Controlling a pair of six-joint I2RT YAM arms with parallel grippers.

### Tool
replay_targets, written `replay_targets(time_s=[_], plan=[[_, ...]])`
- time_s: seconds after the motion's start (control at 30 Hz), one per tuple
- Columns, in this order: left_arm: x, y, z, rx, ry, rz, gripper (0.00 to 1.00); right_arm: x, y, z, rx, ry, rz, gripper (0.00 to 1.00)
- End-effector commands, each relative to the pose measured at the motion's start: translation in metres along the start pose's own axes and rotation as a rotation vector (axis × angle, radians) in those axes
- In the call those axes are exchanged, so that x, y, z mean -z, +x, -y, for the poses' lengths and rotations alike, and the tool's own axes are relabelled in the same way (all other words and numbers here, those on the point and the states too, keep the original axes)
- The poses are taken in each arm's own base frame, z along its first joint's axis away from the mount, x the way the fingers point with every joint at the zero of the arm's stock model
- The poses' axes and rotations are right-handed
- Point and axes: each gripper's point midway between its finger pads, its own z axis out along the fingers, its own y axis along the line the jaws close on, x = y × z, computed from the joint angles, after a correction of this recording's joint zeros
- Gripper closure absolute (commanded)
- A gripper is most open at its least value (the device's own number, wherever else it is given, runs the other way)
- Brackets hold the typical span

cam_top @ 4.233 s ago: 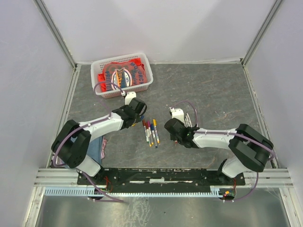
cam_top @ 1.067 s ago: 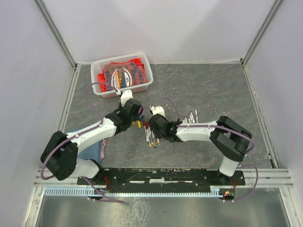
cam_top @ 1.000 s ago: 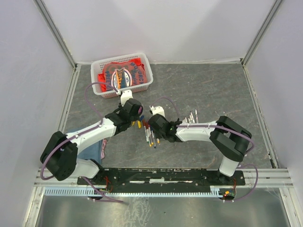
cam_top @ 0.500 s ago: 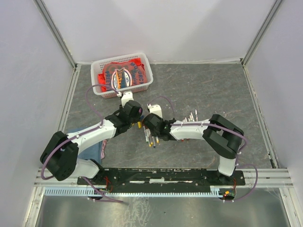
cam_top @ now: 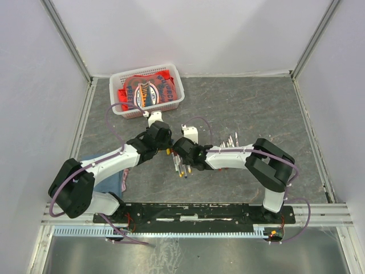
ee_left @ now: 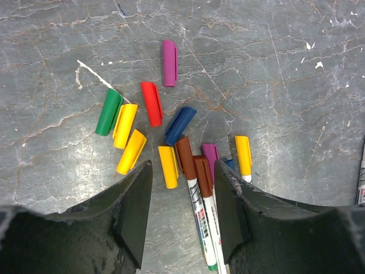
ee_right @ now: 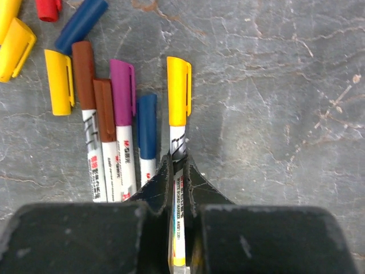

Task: Open the pen caps

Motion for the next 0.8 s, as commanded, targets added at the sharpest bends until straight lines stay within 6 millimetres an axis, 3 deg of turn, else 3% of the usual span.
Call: replay_targets(time_s=[0.0, 0.43, 0.77], plan=[[0.005, -0.017, 0.017, 0.064, 0.067, 0.038, 0.45, 0.008, 0.03, 0.027, 0.03, 0.06, -0.075, 0.99], [0.009, -0.02, 0.02, 0.092, 0.098, 0.048, 0.44, 0.027, 0.008, 0.018, 0.008, -0.01, 0.002, 0.99], [0.017, -0.028, 0.037, 0.141, 0.213, 0.058, 0.41, 0.044, -0.002, 0.014, -0.005, -0.086, 0.067, 0.99]])
